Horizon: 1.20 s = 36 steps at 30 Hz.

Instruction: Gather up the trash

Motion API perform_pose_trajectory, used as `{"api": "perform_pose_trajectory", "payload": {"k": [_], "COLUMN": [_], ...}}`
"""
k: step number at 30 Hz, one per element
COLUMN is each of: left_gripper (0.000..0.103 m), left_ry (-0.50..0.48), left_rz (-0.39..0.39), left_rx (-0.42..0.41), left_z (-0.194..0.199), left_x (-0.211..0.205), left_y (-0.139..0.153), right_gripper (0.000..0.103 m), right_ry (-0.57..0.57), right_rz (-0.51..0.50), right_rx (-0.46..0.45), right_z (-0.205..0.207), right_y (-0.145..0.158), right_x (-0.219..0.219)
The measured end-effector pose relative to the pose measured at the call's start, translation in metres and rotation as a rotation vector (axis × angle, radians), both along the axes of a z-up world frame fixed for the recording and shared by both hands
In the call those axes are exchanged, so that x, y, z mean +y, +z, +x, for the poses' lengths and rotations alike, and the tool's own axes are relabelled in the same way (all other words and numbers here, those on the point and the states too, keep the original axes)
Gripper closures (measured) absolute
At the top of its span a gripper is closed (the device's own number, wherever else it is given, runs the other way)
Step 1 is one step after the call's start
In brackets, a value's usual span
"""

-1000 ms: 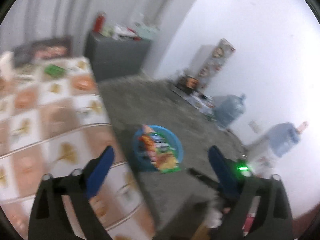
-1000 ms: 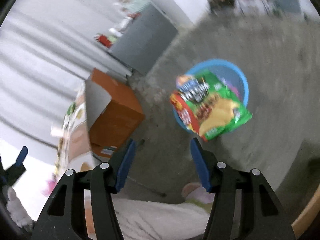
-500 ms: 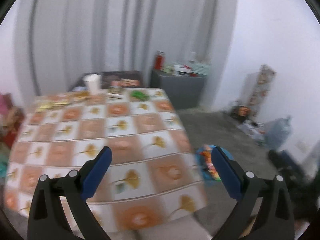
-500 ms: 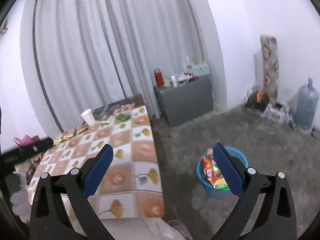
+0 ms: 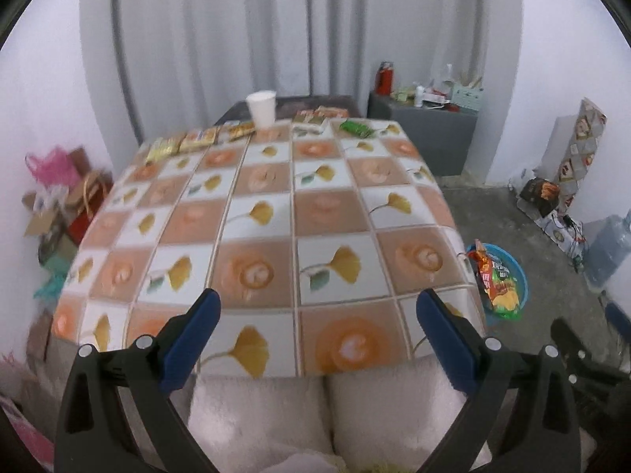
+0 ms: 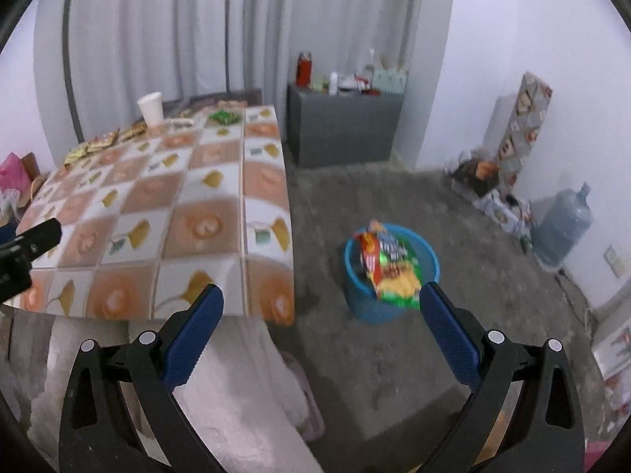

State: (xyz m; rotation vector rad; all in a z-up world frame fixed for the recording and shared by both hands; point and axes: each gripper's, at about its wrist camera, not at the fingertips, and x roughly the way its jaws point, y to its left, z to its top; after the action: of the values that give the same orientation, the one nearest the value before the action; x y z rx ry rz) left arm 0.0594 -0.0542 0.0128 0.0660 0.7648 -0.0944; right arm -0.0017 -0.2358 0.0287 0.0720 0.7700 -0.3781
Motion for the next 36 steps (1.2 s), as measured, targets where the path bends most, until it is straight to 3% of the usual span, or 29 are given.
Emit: {"api": "perform_pose_trajectory", "payload": {"k": [21, 36], "left_gripper": [0.006, 0.006], "left_ry": [-0.005, 0.046], "left_rz": [0.026, 0.020], "left_rx": [0.030, 0.005], "left_z": [0.001, -0.005], "left_x": [-0.011, 0.015], "left_y": [-0.006, -0.001], "right_gripper": [0.007, 0.007], "right_ry": [-0.090, -0.015], "right_rz": [-0.002, -0.006], "right_rx": [0.025, -0.005], "right_z": [-0.001, 0.008], "right_y": [-0.008, 0.004], "right_x": [-0.021, 0.005]}}
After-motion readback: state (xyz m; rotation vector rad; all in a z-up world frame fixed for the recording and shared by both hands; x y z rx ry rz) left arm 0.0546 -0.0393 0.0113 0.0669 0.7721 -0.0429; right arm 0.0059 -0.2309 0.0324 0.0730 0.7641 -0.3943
